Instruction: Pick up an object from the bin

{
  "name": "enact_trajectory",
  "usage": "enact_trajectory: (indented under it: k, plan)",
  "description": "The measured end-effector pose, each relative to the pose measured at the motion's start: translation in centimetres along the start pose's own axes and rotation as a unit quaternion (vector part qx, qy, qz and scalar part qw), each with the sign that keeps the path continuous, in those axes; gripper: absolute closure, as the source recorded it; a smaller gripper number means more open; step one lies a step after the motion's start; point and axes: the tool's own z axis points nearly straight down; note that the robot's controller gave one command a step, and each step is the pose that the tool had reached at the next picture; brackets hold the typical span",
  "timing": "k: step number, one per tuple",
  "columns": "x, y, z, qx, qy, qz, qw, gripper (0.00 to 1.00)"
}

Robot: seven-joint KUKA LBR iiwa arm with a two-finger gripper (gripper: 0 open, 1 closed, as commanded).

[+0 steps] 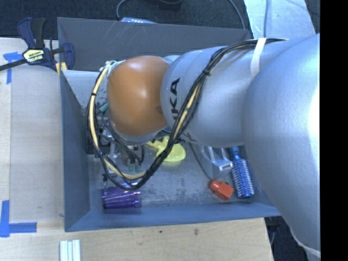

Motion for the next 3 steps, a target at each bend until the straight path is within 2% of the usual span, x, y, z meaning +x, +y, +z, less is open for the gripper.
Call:
enact_trajectory:
  k: [1, 2, 3]
  plan:
    - [-0.2, -0.1, -0.5, -0.001, -0.0038, 0.002, 1.0000, 0.00]
    - [-5.9, -0.6, 3.5, -0.003, -0.0063, 0.019, 0.9998, 0.00]
    - [-8.3, -1.3, 6.2, 0.000, -0.0031, -0.026, 0.9997, 0.00]
